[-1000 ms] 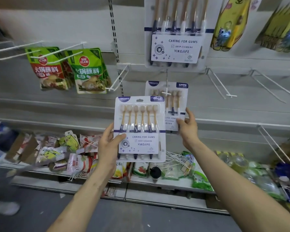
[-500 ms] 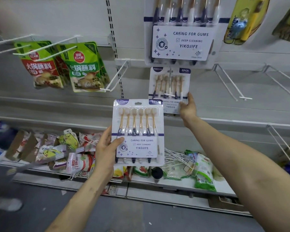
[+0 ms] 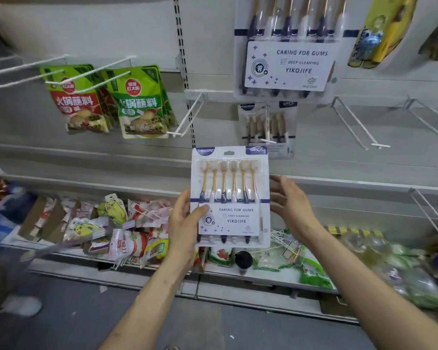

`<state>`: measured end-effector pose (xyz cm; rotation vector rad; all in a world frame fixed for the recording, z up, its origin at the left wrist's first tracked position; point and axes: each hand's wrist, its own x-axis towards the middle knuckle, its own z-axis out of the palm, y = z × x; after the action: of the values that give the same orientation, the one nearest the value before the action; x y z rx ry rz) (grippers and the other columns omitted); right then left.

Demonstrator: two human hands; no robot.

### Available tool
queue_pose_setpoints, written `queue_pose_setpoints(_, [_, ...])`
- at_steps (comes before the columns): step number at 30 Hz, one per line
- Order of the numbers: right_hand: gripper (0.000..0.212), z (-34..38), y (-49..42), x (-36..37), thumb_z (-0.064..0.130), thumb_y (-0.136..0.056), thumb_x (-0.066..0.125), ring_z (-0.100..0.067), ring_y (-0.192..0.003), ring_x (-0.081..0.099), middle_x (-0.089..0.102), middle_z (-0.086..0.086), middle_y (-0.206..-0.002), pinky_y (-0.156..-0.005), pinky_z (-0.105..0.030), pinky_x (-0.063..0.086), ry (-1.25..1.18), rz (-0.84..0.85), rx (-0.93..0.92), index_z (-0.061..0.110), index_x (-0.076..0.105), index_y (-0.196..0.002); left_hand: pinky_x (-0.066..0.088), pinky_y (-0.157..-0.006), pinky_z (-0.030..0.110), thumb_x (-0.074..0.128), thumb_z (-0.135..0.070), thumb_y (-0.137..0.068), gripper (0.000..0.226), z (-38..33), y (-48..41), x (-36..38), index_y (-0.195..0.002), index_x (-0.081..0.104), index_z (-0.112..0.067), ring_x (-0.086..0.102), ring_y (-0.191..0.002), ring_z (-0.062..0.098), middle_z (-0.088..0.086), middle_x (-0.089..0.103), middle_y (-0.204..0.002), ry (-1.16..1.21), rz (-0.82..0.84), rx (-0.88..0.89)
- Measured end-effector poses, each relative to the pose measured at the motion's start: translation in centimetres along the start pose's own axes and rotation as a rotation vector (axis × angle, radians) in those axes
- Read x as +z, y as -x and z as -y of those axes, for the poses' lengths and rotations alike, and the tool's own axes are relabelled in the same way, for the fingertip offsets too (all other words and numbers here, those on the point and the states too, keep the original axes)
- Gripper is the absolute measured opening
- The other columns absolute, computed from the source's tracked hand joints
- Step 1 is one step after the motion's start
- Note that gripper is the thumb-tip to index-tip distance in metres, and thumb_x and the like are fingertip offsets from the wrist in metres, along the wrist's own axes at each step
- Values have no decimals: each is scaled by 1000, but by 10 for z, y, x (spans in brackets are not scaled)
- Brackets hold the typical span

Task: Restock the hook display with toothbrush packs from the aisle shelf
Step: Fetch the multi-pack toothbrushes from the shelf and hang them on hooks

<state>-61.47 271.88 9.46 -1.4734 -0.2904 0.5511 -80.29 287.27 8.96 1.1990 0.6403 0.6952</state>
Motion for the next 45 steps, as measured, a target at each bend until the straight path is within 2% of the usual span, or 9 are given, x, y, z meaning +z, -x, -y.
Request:
queue_pose_setpoints(5, [17, -14, 41, -11, 21, -109, 52, -32, -111, 71, 76, -5, -116, -100, -55, 55, 37, -79, -129, 20, 64, -120, 59, -75, 22, 60, -7, -103, 33, 6, 9, 20, -130, 63, -26, 75, -103, 11, -7, 78, -114, -32, 45, 11])
queue_pose_setpoints(7, [14, -11, 45, -20, 17, -108, 54, -29, -107, 72, 77, -4, -112, -98, -52, 57, 49, -131, -167, 20, 65, -116, 56, -77, 22, 57, -16, -107, 21, 8, 10, 25, -123, 66, -25, 73, -101, 8, -8, 77, -109, -87, 4, 46])
queue_pose_setpoints(12, [14, -5, 43, -33, 12, -106, 56, -22, -100, 72, 77, -5, -107, -91, -43, 55, 40, -175, -216, 15, 67, -115, 56, -99, 46, 58, -27, -107, 15, 9, -3, 36, -114, 71, -27, 71, -107, 16, -8, 77, -109, -214, -5, 85])
queue_pose_setpoints(17, [14, 6, 34, -35, 10, -105, 58, -20, -98, 71, 77, -4, -107, -92, -40, 54, 21, -207, -251, 16, 68, -111, 52, -92, 33, 59, -24, -107, 14, 1, -19, 48, -104, 70, -32, 69, -97, 6, -13, 77, -99, -233, 3, 114])
queue_pose_setpoints(21, [14, 10, 25, -33, 12, -104, 59, -23, -97, 70, 77, -7, -107, -94, -46, 53, 17, -225, -230, 16, 69, -113, 53, -99, 45, 59, -24, -106, 12, -2, -33, 52, -105, 71, -26, 69, -107, 25, 2, 76, -107, -231, 4, 87])
queue_pose_setpoints(24, [13, 9, 17, -32, 12, -103, 61, -24, -97, 70, 77, -10, -107, -95, -48, 54, 18, -250, -219, 16, 69, -113, 53, -101, 45, 59, -23, -107, 15, -1, -44, 55, -114, 71, -18, 69, -109, 23, 3, 75, -111, -259, 24, 85])
queue_pose_setpoints(31, [8, 10, -5, -36, 15, -104, 60, -18, -90, 67, 73, 0, -98, -84, -41, 53, 115, -270, -165, 17, 67, -108, 53, -91, 27, 59, -23, -107, 18, -3, -70, 63, -116, 72, -14, 68, -104, 14, -4, 74, -107, -367, 36, 103])
queue_pose_setpoints(39, [7, 13, -72, -35, 24, -99, 67, -25, -89, 66, 71, -4, -95, -89, -58, 58, 160, -346, -72, 21, 65, -93, 58, -95, 52, 62, -28, -103, 14, 5, -140, 82, -91, 68, -32, 71, -98, 24, -6, 74, -99, -497, 42, 85])
queue_pose_setpoints(45, [13, 2, -158, -49, 38, -71, 71, -40, -89, 74, 76, -10, -92, -73, -63, 62, 182, -359, -8, 31, 68, -81, 60, -93, 51, 65, -26, -100, 14, 10, -207, 107, -87, 69, -29, 72, -95, 26, -2, 76, -99, -508, -1, 71])
